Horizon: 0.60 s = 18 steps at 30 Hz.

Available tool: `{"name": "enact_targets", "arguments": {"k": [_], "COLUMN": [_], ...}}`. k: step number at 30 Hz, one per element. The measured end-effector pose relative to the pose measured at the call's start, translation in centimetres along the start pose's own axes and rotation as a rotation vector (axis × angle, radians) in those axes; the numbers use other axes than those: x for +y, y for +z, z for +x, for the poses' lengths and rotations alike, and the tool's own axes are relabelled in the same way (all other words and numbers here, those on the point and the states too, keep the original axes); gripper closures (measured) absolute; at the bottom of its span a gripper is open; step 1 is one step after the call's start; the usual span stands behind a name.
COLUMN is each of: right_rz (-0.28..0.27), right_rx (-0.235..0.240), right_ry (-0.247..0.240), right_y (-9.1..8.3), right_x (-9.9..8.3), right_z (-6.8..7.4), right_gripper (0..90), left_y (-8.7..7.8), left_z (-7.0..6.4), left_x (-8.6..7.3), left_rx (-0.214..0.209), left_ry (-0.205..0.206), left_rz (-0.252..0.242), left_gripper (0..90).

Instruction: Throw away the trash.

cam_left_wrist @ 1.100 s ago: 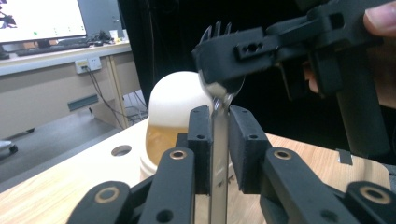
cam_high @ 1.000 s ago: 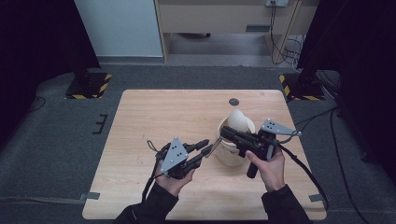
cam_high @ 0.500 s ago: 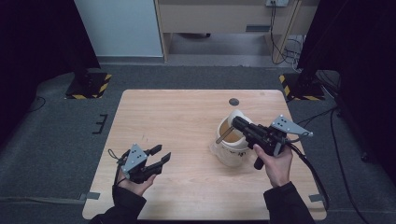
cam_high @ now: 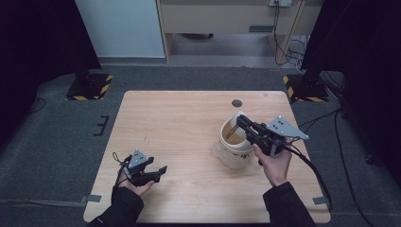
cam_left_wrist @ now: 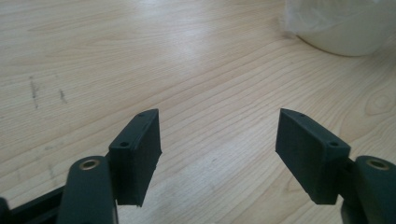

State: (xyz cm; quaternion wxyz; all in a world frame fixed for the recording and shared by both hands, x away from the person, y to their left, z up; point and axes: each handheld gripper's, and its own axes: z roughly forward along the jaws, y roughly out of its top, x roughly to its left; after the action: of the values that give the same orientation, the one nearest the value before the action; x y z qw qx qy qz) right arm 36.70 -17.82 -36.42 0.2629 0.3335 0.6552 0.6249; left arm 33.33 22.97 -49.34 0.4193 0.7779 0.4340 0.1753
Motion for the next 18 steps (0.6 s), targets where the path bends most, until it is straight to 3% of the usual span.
{"name": "enact_targets", "arguments": {"k": [10,12,18], "right_rz": [0.065,0.073,0.033], "right_rx": [-0.013,-0.008,-0.022], "right_ry": [-0.06,-0.064,-0.06], "right_y": [1.5,1.6,1.1], "right_x": [-1.7,-1.9,-1.3], "right_z": [0.3,0.4,0.1], "right_gripper": [82.0,76.9,71.0], "left_y": [-0.1,-0.1,-0.3], "left_z": [0.7,0.8,1.4], "left_x": [-0.1,-0.1,-0.2], "left_rx": [0.021,0.024,0.038], "left_ry": [-0.017,-0.02,-0.032], "left_rz": [0.007,0.008,0.009], "left_gripper": [29.5,29.5,29.3]}}
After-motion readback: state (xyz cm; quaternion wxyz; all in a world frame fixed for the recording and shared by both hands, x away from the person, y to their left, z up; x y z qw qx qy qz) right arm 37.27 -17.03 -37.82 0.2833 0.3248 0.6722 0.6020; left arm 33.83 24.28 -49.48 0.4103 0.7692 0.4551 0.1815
